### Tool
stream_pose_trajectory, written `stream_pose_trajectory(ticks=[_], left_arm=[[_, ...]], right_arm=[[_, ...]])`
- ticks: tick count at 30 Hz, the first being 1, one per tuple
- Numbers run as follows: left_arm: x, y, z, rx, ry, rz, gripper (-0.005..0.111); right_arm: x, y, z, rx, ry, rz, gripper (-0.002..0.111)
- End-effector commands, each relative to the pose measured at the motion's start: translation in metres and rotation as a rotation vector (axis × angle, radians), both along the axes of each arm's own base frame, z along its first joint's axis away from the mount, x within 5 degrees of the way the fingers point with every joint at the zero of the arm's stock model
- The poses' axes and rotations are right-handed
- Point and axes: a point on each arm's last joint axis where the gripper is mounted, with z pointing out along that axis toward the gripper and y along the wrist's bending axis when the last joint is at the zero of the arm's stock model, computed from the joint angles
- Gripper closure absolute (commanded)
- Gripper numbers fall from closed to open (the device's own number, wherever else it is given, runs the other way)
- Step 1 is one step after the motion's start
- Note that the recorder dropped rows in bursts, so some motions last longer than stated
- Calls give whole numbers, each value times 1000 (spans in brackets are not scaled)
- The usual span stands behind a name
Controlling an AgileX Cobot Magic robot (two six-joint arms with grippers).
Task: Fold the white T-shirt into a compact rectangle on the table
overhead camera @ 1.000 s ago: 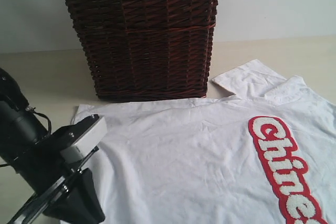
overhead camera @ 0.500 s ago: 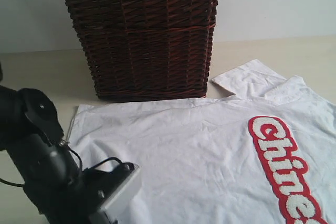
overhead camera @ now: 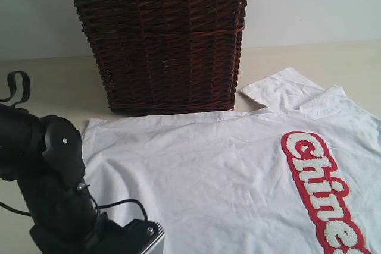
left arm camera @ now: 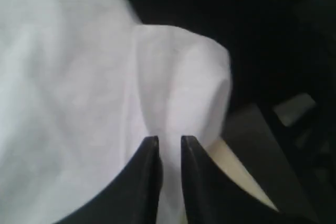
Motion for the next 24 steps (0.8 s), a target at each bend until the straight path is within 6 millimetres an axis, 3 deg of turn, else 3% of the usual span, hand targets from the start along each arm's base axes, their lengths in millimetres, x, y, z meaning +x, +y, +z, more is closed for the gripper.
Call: stream_pose_trajectory(ticks=[1,6,11,15,20,24], left_arm=[[-10,16,0,162,79,-83,89],[-14,33,9,349,115,-109,89],[-12,39,19,379,73,-51,89],[-3,40,30,278,73,13,89],[12,16,51,-17,128,172,89],[25,-9,41,-181,25,274,98]], right_arm=[[0,0,-1,-8,-8,-1,91],[0,0,-1,-8,-8,-1,91],[0,0,-1,-8,-8,-1,91],[0,0,-1,-8,-8,-1,91],[0,0,-1,-8,-8,-1,91],[0,0,-1,-8,-8,-1,91]])
